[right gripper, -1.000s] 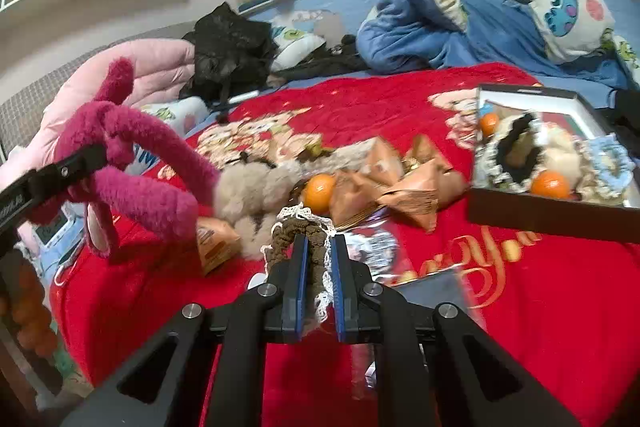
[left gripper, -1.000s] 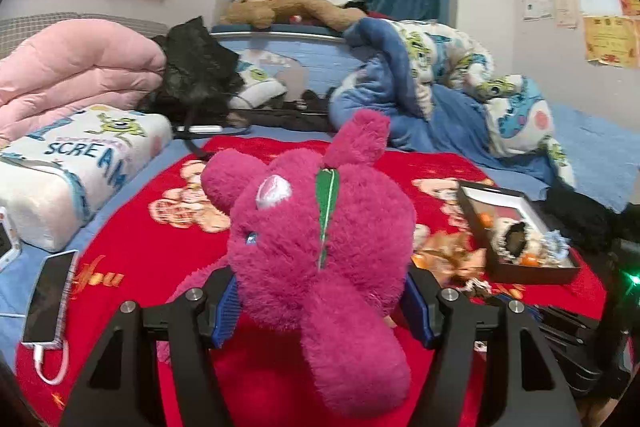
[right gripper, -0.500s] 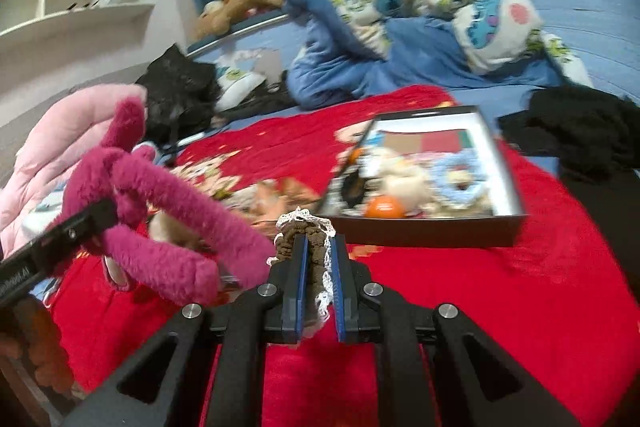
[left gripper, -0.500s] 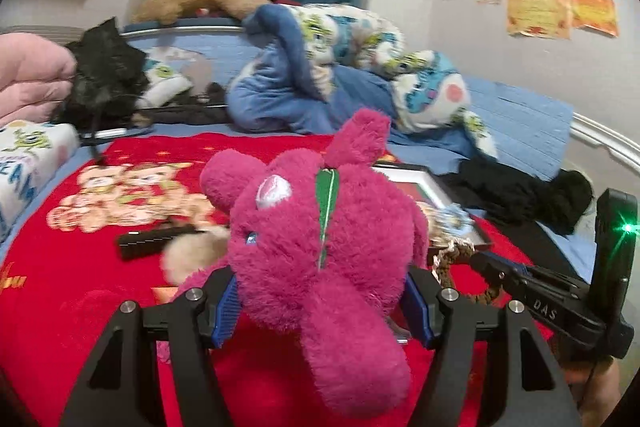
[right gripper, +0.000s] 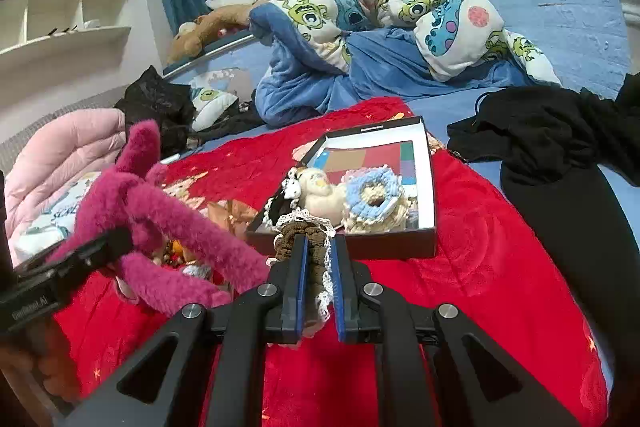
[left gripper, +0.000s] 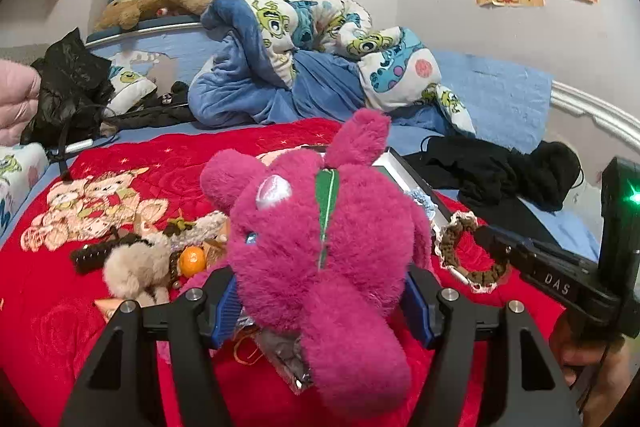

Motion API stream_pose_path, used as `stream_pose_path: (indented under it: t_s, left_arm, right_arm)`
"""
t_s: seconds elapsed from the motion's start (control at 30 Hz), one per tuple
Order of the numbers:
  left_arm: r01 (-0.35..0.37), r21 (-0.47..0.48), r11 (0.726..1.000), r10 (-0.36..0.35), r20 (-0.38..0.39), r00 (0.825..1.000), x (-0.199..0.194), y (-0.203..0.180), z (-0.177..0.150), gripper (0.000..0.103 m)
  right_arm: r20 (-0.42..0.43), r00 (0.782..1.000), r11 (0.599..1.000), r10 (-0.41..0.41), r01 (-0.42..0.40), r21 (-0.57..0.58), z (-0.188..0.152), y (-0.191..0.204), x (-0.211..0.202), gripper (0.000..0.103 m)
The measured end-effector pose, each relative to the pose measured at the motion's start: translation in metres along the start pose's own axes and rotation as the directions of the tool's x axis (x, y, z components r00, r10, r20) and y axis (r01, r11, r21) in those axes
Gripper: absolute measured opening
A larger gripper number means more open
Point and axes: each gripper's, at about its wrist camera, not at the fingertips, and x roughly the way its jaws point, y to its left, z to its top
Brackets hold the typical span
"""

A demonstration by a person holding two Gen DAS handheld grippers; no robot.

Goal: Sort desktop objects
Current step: 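Carry the pink plush and the scrunchie over the open black box with both grippers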

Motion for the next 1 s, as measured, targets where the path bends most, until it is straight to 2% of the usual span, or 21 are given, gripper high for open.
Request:
stream_pose_path:
  t_s: [0.27,0.57,0.73,0.87,1.0]
  left_arm:
    - [0.027,0.009,1.0,-0.027,-0.022,0.999,0.036,-0.007,0.026,0.069]
    - [0.068,0.01,0.998,-0.068,-0.02,0.997,0.094,-0.015,0.078,0.069]
    - [0.102,0.013,0.995,-0.102,-0.025,0.994,0.146,-0.02,0.112,0.069]
    - [0.13,0.014,0.991,-0.129,-0.061,0.99,0.199,-0.028,0.134,0.069]
    - [0.143,0.017,0.99,-0.14,-0.124,0.982,0.244,-0.038,0.142,0.069]
  right_arm:
    - [0.014,1.0,1.0,-0.01,0.01,0.022,0.023,-0.017,0.015,0.011]
    - [0.041,0.999,1.0,-0.025,0.024,0.02,0.065,-0.032,0.039,0.011]
    - [0.049,0.998,0.999,-0.03,0.029,0.015,0.092,-0.047,0.071,0.011]
    - [0.04,0.999,0.999,-0.032,0.032,0.007,0.115,-0.065,0.105,0.011]
    - [0.016,0.999,0.999,-0.034,0.034,-0.021,0.128,-0.076,0.134,0.012]
